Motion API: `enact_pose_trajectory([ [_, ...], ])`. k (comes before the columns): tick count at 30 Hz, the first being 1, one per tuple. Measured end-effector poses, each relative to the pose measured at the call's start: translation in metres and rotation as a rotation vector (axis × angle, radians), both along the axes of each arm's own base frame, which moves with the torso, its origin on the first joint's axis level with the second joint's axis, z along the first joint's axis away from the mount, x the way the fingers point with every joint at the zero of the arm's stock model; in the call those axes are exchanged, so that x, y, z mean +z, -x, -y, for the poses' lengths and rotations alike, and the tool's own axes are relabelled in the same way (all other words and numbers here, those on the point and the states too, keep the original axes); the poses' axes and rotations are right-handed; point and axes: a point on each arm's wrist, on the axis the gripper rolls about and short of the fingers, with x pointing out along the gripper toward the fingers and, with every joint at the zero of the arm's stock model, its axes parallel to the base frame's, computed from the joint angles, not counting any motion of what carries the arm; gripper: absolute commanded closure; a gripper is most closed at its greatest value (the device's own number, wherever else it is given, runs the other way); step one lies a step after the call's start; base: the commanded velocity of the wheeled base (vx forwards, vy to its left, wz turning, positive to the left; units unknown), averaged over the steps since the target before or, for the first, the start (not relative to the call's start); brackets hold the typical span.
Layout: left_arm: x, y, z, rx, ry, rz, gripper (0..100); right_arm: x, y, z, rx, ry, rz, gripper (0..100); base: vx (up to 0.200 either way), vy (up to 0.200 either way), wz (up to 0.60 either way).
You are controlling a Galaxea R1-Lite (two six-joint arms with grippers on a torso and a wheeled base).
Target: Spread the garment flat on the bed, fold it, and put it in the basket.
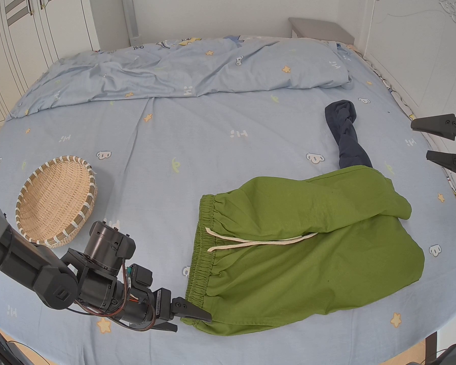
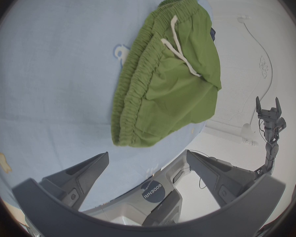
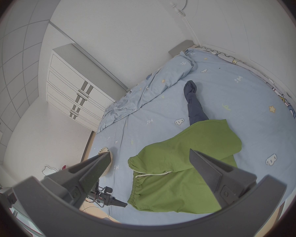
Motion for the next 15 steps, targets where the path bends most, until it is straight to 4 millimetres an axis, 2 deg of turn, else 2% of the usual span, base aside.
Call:
enact_pose_trajectory([
  [9, -0.011, -0.018, 0.004, 0.072, 0.022, 0.03, 0, -0.002, -0.001, -0.001, 0.007, 0.005, -0.007, 0, 0.0, 0.0, 0.0],
  [13, -0.017, -0.02, 0.007, 0.082, 0.026, 0.021, 0, -0.003, -0.002, -0.001, 0.007, 0.005, -0.011, 0, 0.0, 0.0, 0.0],
  [14, -0.018, -0.02, 0.007, 0.082, 0.025, 0.018, 100, -0.003, -0.002, -0.001, 0.007, 0.006, -0.012, 0, 0.0, 0.0, 0.0],
  [15, -0.019, -0.02, 0.007, 0.082, 0.024, 0.016, 100, -0.003, -0.002, -0.001, 0.007, 0.006, -0.012, 0, 0.0, 0.0, 0.0],
])
